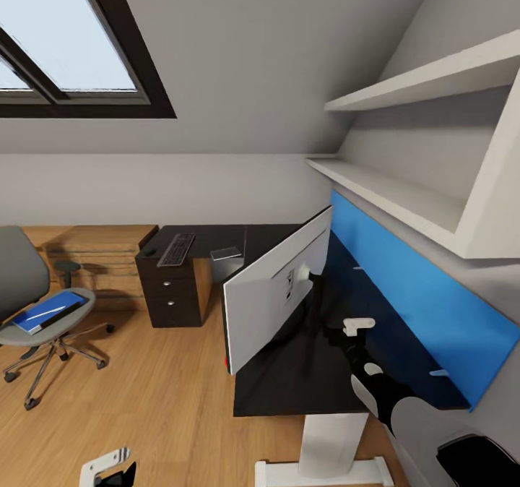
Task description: In the bedroom, organize the workspace by keeping the computer under the desk, ensuring the monitor is on the desk, placing the keyboard on the desk next to the monitor, placing the mouse on the desk next to the keyboard, moving the folder from the swivel chair onto the desk next to the mouse, stacking the notebook on top of the folder with the pen on top of the notebook, and positioning the swivel chair next to the desk.
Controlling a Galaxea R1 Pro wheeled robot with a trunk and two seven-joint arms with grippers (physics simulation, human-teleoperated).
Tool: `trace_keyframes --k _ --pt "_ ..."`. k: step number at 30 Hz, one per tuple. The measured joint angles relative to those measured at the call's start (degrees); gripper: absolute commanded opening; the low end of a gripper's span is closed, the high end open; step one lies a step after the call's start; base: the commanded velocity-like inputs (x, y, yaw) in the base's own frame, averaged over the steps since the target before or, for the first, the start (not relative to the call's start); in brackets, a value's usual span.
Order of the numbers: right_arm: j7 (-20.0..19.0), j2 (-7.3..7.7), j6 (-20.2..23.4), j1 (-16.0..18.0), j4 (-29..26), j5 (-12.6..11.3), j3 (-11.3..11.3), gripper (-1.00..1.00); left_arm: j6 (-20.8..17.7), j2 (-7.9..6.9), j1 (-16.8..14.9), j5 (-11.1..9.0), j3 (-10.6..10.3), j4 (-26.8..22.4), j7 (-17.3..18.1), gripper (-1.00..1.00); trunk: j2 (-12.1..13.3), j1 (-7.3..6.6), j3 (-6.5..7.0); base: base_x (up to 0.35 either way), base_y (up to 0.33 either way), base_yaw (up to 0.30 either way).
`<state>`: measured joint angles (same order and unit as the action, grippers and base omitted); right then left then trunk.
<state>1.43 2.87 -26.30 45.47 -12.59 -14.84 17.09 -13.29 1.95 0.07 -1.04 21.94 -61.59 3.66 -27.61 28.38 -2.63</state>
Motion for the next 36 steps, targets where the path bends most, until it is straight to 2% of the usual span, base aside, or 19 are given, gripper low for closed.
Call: trace_keyframes --k 7,33,36 --pt "0.01 -0.08 -0.07 0.0 0.0 -0.02 0.0 1.0 -0.22 0.08 0.85 0.01 0.0 -1.1 0.0 1.0 -2.82 1.54 -1.26 0.0 0.0 0.0" --pt "0.18 -0.33 -0.25 0.0 0.0 0.06 0.09 1.0 -0.13 0.18 0.91 0.09 0.01 -0.78 -0.08 1.0 -13.27 7.26 -5.95 0.0 0.0 0.0" --pt "0.16 -0.35 -0.25 0.01 0.0 0.07 0.14 1.0 -0.13 0.14 0.91 0.09 0.01 -0.77 -0.08 1.0 -13.29 7.27 -5.96 0.0 0.0 0.0"
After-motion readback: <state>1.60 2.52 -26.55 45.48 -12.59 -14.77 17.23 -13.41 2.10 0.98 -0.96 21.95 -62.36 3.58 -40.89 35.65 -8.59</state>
